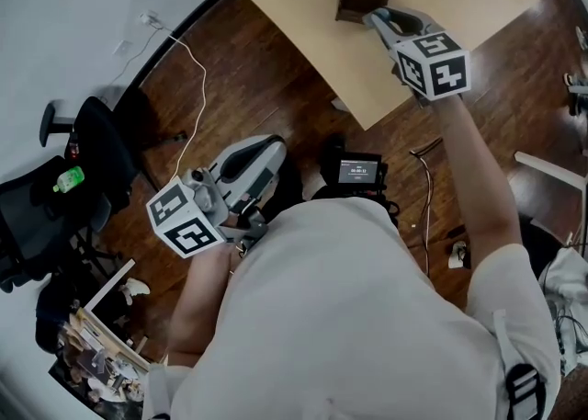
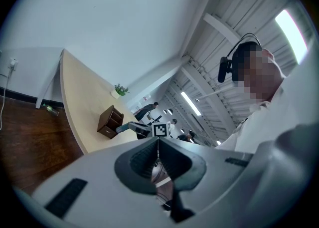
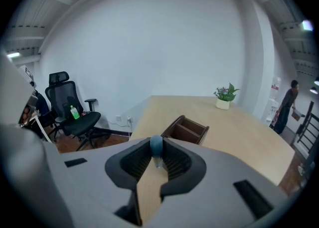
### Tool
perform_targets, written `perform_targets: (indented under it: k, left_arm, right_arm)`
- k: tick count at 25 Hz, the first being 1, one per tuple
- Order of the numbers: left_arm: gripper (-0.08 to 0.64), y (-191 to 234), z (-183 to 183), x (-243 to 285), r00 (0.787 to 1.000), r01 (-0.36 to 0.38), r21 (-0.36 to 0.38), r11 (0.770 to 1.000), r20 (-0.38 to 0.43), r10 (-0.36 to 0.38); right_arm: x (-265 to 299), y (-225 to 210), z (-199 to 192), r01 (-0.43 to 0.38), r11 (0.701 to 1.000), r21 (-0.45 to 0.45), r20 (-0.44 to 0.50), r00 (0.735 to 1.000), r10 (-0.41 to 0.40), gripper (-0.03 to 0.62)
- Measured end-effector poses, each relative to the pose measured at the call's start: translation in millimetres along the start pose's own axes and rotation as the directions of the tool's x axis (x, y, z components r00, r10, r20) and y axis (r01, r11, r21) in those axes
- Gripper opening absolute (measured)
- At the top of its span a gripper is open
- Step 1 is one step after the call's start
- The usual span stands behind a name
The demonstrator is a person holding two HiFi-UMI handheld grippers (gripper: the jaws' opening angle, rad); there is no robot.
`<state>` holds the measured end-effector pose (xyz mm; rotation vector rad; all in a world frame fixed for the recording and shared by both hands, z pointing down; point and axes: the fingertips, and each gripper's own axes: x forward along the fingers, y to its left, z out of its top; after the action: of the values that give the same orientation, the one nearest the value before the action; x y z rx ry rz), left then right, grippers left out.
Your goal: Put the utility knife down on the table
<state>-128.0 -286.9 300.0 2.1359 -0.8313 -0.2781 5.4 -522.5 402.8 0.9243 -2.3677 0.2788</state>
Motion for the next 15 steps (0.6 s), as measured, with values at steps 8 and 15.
perform_targets:
  k: [8,15]
  left_arm:
    - [0.003,-4,7,-6,1.0,-0.017,0.002,1.0,0.009,0.017]
    - [0.003,-3,9,-8,0.999,-0.031,-0.003,1.0,0.02,0.031]
  right_arm:
    - [21,-16,0,0.015,1.0,-0.024,-0.036,0.999,-0.015,0.071]
    - [42,-24,-1,0.021,0.996,-0.084,-0.071,0.997,-0.027,0.069]
